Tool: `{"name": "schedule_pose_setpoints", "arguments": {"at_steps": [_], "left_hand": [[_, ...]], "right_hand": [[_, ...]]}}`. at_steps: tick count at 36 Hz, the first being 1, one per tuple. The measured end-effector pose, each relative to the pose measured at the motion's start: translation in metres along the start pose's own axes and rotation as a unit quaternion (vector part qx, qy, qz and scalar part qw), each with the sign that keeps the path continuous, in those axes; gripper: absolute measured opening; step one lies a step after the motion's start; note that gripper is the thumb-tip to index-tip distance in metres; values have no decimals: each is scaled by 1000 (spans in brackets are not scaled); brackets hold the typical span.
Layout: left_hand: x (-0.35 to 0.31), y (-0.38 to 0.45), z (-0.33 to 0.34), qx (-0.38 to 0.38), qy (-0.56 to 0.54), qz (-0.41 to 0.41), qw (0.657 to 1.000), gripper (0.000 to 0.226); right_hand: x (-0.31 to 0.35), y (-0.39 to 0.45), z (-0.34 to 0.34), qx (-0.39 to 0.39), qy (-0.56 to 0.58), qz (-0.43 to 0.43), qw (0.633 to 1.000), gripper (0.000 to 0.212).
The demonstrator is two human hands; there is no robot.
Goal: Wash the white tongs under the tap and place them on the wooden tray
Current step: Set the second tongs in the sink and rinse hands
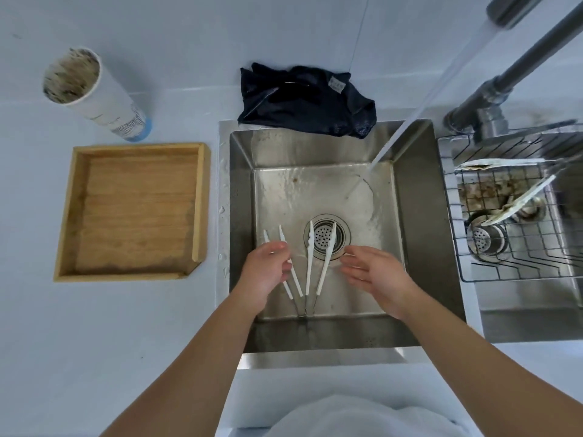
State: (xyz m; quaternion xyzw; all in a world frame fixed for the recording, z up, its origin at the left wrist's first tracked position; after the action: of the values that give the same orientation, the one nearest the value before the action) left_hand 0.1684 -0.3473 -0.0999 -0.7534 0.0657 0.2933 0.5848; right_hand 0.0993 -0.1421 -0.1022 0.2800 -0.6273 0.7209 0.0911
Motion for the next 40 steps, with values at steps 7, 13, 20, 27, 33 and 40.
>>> {"name": "schedule_pose_setpoints", "arguments": {"at_steps": [7,13,20,27,33,40], "left_hand": [[-2,-24,-3,11,-104,20,994,26],[-11,-49,4,19,-168,45,985,19],[-25,-66,28,34,-206,64,976,21],[-41,-81,62,33,-215,87,972,19],[-53,-95,97,37,-218,100,970,21],[-63,-104,142,32,-215,107,970,18]], "right_hand": [[16,-28,-10,6,65,-29,997,27],[34,-55,-24,-3,94,-75,993,23],[53,-82,-53,-8,130,-107,986,26],[69,-99,-93,-4,146,-120,982,29],[77,-105,-138,-16,155,-129,979,31],[84,-111,-193,-33,156,-136,978,30]]}}
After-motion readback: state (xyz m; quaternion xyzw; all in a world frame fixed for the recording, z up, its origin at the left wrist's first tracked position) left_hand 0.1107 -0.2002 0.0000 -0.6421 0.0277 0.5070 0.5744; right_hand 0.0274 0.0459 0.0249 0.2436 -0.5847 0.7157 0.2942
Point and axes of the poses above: each hand's wrist, its own y-axis towards the middle knuckle, its own z-axis out of the palm, x = y × z, the point moved 4 cm from there along y, towards the middle knuckle
